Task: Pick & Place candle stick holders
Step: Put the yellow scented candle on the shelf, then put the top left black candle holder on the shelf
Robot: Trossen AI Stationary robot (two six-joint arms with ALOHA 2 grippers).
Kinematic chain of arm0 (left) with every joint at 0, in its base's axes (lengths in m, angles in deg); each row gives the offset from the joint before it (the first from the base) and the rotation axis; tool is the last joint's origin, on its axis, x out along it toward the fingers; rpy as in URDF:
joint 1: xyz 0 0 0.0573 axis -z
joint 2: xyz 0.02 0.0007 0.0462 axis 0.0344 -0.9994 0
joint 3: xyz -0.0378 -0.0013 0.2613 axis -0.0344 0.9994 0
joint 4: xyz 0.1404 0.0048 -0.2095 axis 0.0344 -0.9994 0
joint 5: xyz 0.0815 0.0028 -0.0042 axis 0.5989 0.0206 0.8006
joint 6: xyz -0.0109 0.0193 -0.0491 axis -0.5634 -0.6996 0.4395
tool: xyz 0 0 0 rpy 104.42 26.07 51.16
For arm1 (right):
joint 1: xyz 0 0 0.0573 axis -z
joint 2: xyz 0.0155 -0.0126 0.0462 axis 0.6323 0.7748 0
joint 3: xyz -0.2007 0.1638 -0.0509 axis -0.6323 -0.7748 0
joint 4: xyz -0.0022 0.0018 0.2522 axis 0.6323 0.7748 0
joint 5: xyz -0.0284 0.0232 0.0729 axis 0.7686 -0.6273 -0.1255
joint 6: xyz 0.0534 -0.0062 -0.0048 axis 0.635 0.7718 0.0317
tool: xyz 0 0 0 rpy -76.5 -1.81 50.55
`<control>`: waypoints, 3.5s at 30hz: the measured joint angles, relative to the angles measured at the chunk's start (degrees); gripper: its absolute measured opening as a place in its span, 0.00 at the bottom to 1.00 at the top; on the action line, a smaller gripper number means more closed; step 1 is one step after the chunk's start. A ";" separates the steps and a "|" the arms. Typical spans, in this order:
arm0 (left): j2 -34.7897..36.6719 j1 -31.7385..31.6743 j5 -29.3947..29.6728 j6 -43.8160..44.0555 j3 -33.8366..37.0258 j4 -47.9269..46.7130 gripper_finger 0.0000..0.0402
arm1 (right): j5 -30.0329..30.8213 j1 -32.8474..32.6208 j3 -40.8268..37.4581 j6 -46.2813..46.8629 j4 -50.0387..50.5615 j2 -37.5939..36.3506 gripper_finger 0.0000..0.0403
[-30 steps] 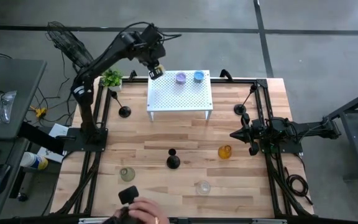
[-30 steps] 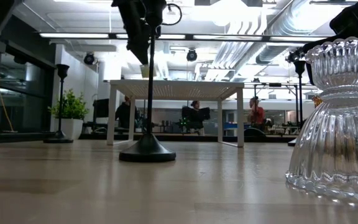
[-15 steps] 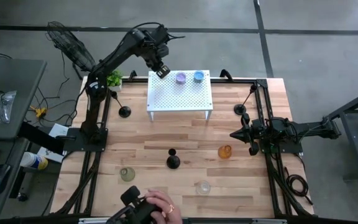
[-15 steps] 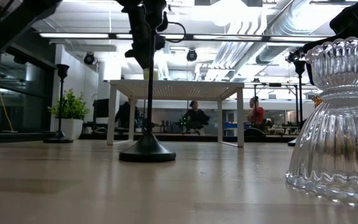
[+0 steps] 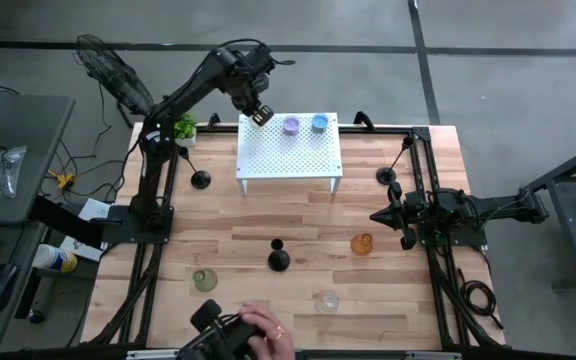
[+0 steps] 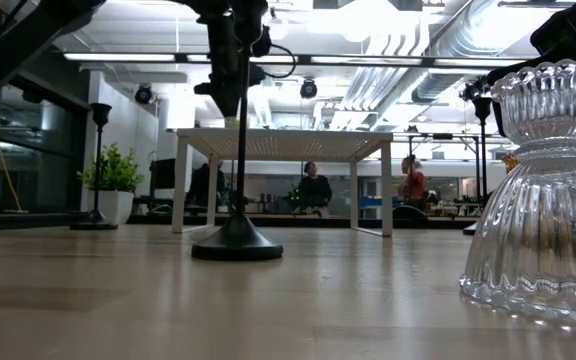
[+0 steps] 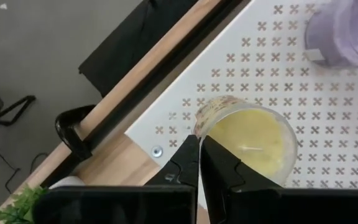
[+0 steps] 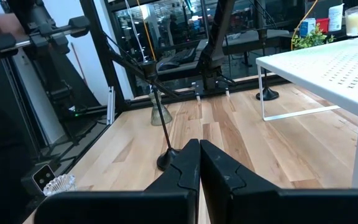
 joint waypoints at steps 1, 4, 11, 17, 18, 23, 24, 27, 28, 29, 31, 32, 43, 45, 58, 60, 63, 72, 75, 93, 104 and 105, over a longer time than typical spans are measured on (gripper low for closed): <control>-0.20 0.00 -0.11 0.22 0.01 -0.03 0.00 | 0.02 0.00 0.00 0.00 0.01 0.00 0.01; -0.47 0.00 -0.19 0.39 0.08 0.56 0.00 | 0.02 0.00 0.00 0.00 0.01 0.00 0.01; -1.45 0.00 -0.43 0.85 0.10 0.94 0.00 | 0.02 0.00 0.00 -0.01 0.00 0.00 0.01; -1.97 0.00 -0.90 0.83 0.06 0.86 0.00 | 0.02 0.00 0.00 0.00 0.01 0.00 0.01; -1.95 0.00 -1.11 0.83 0.06 0.87 0.00 | 0.02 0.00 0.00 0.00 0.01 0.00 0.01; -1.91 0.00 -2.23 0.80 0.06 0.37 0.00 | 0.01 0.00 0.00 0.00 0.01 0.00 0.01; -1.91 0.00 -2.30 0.78 0.06 0.35 0.00 | 0.02 0.00 0.00 0.00 0.01 0.00 0.01; -1.91 -0.02 -2.72 0.76 0.06 -0.01 0.00 | 0.02 0.00 0.00 0.00 0.00 0.00 0.01; -1.91 0.00 -2.74 0.76 0.06 -0.09 0.00 | 0.02 0.00 0.00 0.00 0.01 0.00 0.01; -1.91 0.00 -2.76 0.74 0.06 -0.09 0.00 | 0.02 0.00 0.00 -0.01 0.01 0.00 0.01; -1.91 0.00 -2.79 0.72 0.06 -0.47 0.00 | 0.02 0.00 0.00 -0.02 0.01 0.00 0.01; -1.91 0.00 -2.79 0.72 0.06 -0.78 0.00 | 0.02 0.00 0.00 0.00 0.01 0.00 0.01; -1.91 0.00 -3.07 -0.22 0.06 -0.43 0.00 | 0.02 0.00 0.00 -0.02 0.01 0.00 0.01; -2.13 0.00 -3.09 -0.21 0.02 -0.42 0.00 | 0.02 0.00 0.00 -0.01 0.01 0.00 0.01; -2.26 0.00 -2.98 -1.23 0.02 0.35 0.03 | 0.01 0.00 0.00 0.00 0.01 0.00 0.01; -2.26 0.00 -2.98 -2.09 0.02 0.32 0.03 | 0.01 0.00 0.00 0.00 0.01 0.00 0.01; -2.26 0.00 -2.98 -2.28 0.02 0.20 0.04 | 0.02 0.00 0.00 0.00 0.01 0.00 0.01; -2.26 0.00 -2.98 -4.81 0.03 0.26 0.04 | 0.02 0.00 0.00 -0.01 0.01 0.00 0.01; -2.26 0.00 -2.88 -6.10 0.02 0.59 0.04 | 0.02 0.00 0.00 0.00 0.01 0.00 0.01; -2.26 0.58 -0.50 -7.34 0.02 1.06 0.27 | 0.02 0.00 0.00 0.00 0.01 0.00 0.01; -0.05 1.17 4.69 -8.22 0.02 2.29 0.38 | 0.00 0.00 0.00 0.00 0.01 0.00 0.01; 0.27 1.22 4.91 -8.31 0.02 2.30 0.38 | 0.02 0.00 0.00 0.00 0.01 -0.01 0.01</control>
